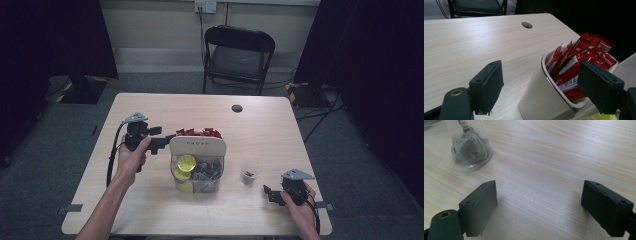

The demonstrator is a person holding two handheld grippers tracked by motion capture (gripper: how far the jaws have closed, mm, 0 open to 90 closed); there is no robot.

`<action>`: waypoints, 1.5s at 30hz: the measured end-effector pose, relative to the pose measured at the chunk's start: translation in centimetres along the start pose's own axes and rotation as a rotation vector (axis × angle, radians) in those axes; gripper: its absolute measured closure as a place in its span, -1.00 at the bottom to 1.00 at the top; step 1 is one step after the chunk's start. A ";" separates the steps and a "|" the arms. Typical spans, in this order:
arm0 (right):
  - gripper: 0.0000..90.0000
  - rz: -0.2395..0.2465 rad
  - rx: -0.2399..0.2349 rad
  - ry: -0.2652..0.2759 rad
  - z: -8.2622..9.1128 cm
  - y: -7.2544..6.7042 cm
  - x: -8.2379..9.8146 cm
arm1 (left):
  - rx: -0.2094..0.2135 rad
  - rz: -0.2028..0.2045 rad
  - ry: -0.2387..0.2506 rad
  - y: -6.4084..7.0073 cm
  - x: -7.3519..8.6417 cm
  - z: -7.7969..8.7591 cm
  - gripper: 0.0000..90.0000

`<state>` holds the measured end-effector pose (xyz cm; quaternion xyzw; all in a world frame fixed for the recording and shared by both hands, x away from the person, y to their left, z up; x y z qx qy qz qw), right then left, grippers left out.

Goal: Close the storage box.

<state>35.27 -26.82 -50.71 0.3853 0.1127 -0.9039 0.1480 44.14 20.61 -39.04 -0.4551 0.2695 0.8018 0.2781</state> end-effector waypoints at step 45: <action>-0.72 -0.005 0.004 -0.002 0.2 -0.1 0.1 | 0.070 -0.043 -0.026 2.3 0.7 1.5 -0.61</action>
Point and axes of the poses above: each handheld gripper's, and its own axes: z roughly backward along the jaws, x roughly out of its underside, y roughly to its right, the point moved 1 cm from there along -z, roughly forward along the jaws, and after that the axes turned 8 degrees about -z, right-handed, at the moved point
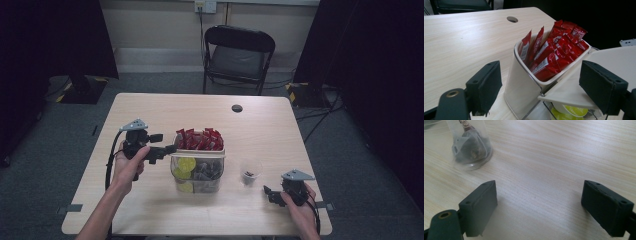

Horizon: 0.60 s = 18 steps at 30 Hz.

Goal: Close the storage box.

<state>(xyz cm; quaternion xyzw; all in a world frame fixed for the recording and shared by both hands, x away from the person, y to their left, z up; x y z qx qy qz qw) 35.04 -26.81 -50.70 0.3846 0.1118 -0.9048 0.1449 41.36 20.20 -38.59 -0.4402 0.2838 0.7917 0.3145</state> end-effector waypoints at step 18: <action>-0.72 0.000 0.001 0.001 0.0 0.0 0.0 | 0.028 -0.019 -0.075 0.4 1.5 -0.6 -0.61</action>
Point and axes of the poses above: each handheld gripper's, and its own axes: z roughly backward along the jaws, x roughly out of its underside, y roughly to its right, the point moved 1 cm from there along -z, roughly forward along the jaws, and after that the axes turned 8 degrees about -z, right-handed, at the moved point
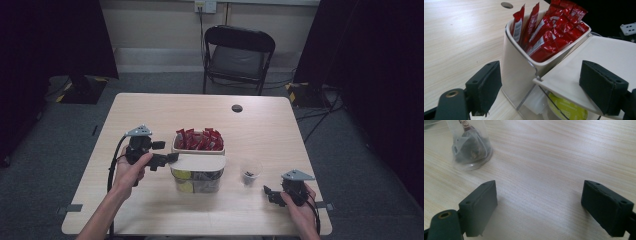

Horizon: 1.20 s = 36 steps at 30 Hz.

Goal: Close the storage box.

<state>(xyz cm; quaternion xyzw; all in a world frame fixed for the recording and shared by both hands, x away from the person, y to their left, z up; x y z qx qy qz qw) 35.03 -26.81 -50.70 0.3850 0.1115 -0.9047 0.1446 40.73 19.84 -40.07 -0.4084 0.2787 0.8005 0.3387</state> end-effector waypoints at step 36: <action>-0.72 0.000 0.000 0.000 0.0 0.0 0.0 | -0.061 -0.003 -0.018 -0.5 1.4 1.9 -0.63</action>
Point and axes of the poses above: each handheld gripper's, and its own axes: z roughly backward along the jaws, x roughly out of its underside, y roughly to its right, the point moved 1 cm from there along -z, roughly forward along the jaws, and after that the axes turned 8 degrees about -z, right-handed, at the moved point
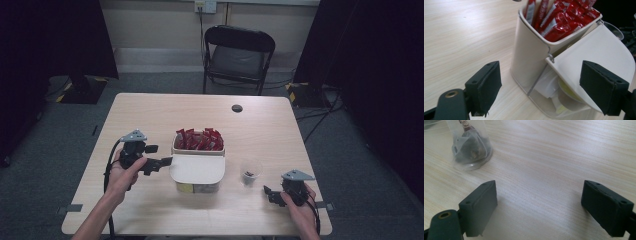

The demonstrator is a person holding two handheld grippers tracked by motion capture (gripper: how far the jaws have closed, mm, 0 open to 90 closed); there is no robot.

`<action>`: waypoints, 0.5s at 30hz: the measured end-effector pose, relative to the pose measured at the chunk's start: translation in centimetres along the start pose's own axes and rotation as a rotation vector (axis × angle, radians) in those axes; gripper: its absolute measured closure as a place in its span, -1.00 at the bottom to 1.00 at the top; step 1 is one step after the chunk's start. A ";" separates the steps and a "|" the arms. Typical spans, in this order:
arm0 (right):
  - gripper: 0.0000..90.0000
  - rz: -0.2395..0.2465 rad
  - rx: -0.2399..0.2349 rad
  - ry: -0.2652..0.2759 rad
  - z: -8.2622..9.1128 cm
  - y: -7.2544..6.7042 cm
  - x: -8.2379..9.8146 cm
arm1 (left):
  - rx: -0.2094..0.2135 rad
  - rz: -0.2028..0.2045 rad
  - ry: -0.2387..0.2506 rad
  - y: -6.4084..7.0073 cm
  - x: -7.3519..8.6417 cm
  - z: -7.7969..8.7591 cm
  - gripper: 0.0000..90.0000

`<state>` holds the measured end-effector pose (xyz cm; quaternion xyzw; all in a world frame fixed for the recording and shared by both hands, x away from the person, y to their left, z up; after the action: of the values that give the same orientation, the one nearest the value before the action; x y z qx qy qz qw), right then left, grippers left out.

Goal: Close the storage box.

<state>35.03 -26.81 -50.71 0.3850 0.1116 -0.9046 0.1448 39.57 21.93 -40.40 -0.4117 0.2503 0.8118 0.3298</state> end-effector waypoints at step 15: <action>-0.72 0.000 -0.001 0.000 0.0 0.0 0.0 | -0.149 0.014 -0.065 -1.7 3.3 2.1 -0.64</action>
<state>35.03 -26.82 -50.70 0.3849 0.1121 -0.9046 0.1452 38.34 25.57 -42.31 -0.4066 0.1812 0.8434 0.3007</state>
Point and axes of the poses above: each handheld gripper's, and its own axes: z roughly backward along the jaws, x roughly out of its underside, y roughly to its right, the point moved 1 cm from there along -z, roughly forward along the jaws, and after that the axes turned 8 degrees about -z, right-handed, at the moved point
